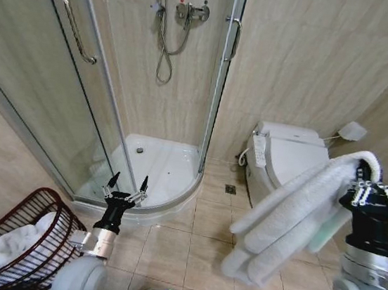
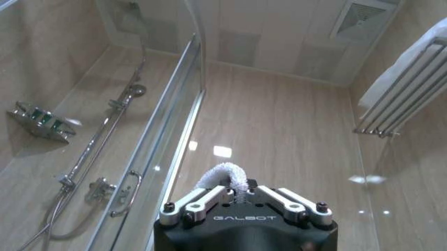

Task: Discard the used towel into the hamper.

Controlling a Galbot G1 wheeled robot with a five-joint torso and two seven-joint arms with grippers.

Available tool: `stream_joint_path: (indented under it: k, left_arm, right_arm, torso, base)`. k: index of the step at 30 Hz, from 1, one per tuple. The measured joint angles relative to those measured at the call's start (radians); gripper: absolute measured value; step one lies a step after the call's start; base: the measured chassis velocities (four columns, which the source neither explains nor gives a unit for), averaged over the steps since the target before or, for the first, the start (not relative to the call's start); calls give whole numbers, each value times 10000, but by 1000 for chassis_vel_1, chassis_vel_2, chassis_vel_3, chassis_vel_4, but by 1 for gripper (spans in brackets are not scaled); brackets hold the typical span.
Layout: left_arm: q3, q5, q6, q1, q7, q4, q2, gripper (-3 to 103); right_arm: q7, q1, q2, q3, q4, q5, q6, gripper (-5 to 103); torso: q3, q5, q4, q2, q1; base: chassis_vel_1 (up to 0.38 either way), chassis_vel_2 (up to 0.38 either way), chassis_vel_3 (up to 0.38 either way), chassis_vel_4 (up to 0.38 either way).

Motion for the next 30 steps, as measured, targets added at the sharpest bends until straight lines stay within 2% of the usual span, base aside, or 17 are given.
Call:
stream_joint_path:
  k: [23,30]
  left_arm:
    - [0,0,0,0,0,0,0,100]
    - [0,0,0,0,0,0,0,100]
  right_arm:
    - [169,1,-70,-5,177,138,-122,3]
    - [248,23,-74,-35,255,487,-119,3]
  torso:
    - [566,0,0,952,386]
    - [745,0,0,1258,514]
  base:
    - [0,0,0,0]
    - [0,0,0,0]
